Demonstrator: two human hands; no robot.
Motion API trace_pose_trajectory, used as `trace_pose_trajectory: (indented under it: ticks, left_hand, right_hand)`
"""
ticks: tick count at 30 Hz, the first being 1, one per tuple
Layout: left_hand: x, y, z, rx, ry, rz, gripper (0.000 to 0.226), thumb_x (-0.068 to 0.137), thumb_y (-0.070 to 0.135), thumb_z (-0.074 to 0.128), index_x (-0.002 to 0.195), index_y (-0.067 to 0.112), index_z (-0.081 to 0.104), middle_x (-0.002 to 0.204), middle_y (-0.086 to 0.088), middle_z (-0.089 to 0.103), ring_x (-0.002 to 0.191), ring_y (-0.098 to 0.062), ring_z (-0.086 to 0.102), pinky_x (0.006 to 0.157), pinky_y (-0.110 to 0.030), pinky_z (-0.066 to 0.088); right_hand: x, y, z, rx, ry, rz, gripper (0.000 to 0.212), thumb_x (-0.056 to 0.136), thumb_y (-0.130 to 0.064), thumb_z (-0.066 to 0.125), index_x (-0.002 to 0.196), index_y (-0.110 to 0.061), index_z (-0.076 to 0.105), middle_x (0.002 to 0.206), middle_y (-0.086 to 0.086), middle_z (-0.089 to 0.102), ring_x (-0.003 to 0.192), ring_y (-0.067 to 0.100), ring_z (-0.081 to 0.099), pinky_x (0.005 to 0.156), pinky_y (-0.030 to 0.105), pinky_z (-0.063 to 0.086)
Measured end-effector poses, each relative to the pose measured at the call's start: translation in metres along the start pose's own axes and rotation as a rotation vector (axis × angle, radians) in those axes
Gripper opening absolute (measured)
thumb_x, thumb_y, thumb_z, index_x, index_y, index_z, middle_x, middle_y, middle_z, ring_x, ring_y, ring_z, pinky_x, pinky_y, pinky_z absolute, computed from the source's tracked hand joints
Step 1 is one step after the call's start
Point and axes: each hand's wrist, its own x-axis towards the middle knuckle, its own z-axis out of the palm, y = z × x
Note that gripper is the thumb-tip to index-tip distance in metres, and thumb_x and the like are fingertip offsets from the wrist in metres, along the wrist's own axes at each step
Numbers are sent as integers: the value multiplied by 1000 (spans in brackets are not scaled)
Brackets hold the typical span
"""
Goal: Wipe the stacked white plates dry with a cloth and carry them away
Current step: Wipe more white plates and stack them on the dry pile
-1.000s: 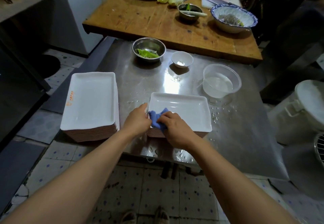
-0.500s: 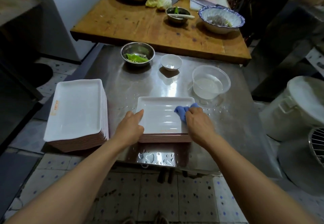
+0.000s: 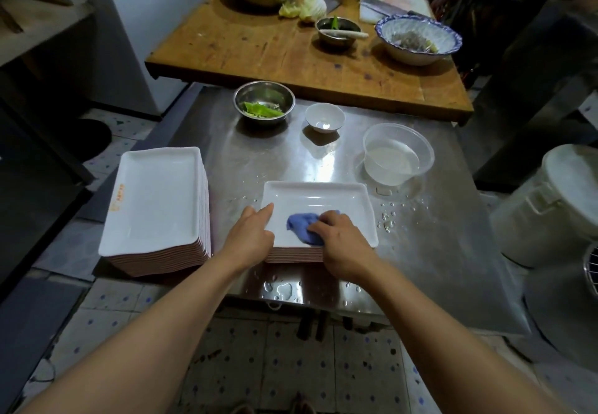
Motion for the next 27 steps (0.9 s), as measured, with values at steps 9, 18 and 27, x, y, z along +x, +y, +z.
trace_pose_trajectory:
  ticks: [9,18,27]
  left_hand:
    - [-4,4,0,30,9,-19,64,86,7,41,147,21,28,144,-13,33,129,-30,37,102,-31,30]
    - [-27,46,10,390,353,241,37,93,36,50,128,28,56,124,-6,43,115,-25,36,92,-38,36]
    - [-30,75,47,680,253,434,27,87,18,55,114,19,59,128,-1,49,122,-23,39,95,-36,30]
  right_hand:
    - [-45,37,-23,-253,78,121,43,83,2,46,122,-13,53,123,7,50,111,26,43,85,32,38]
    - [-65,59,-43,214,420,368,17,79,13,50,82,3,62,91,18,58,82,29,56,72,41,50]
    - [-76,69,-43,467,491,467,12,80,7,50,74,6,60,67,20,57,62,35,55,55,39,49]
